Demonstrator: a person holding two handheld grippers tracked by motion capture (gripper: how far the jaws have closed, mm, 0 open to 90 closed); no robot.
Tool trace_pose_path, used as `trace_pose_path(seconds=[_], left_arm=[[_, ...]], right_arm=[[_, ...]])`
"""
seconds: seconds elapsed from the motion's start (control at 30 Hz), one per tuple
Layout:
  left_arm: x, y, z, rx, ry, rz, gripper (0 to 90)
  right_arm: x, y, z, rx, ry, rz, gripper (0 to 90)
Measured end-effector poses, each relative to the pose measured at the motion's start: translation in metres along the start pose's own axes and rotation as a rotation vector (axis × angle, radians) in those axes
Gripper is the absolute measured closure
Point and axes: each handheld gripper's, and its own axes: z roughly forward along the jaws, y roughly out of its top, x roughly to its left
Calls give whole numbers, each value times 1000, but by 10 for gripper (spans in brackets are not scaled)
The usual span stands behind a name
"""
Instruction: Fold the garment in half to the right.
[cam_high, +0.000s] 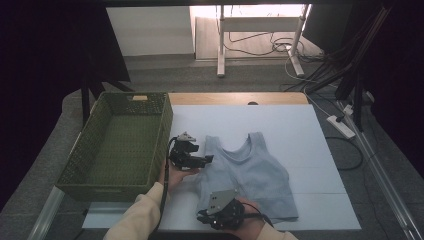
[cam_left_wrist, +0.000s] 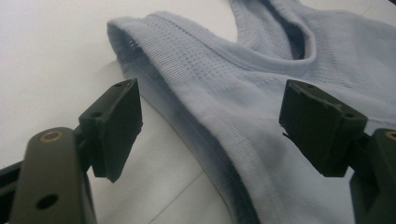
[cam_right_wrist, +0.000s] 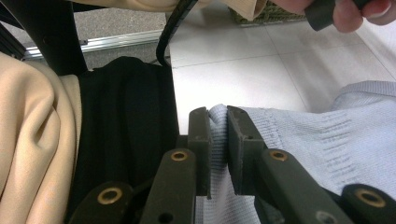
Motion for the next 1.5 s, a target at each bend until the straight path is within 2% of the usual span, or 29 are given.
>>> trace_pose_path(seconds=[0.1, 0.17, 0.33, 0.5, 0.67, 0.83, 1.13, 1.3, 1.5], left_arm=[[3, -1, 5, 14, 26, -15, 238], [5, -2, 7, 19, 24, -19, 243], [4, -3, 20, 66, 39, 0, 244], [5, -3, 28, 91, 49, 11, 241], [5, -4, 32, 107, 48, 8, 240], [2, -6, 33, 96, 51, 2, 264], [-11, -5, 37, 106, 68, 31, 383], [-13, -6, 37, 101, 45, 8, 451], [-18, -6, 38, 107, 16, 0, 570]], right_arm=[[0, 0, 0, 1, 0, 2, 805], [0, 0, 0, 0, 2, 5, 805], [0, 0, 1, 3, 3, 2, 805], [0, 0, 0, 3, 4, 2, 805], [0, 0, 1, 5, 6, 0, 805], [0, 0, 1, 5, 7, 0, 805], [-1, 0, 0, 5, 7, 3, 805], [-1, 0, 0, 3, 8, 3, 805], [-2, -1, 0, 8, 12, 1, 806]])
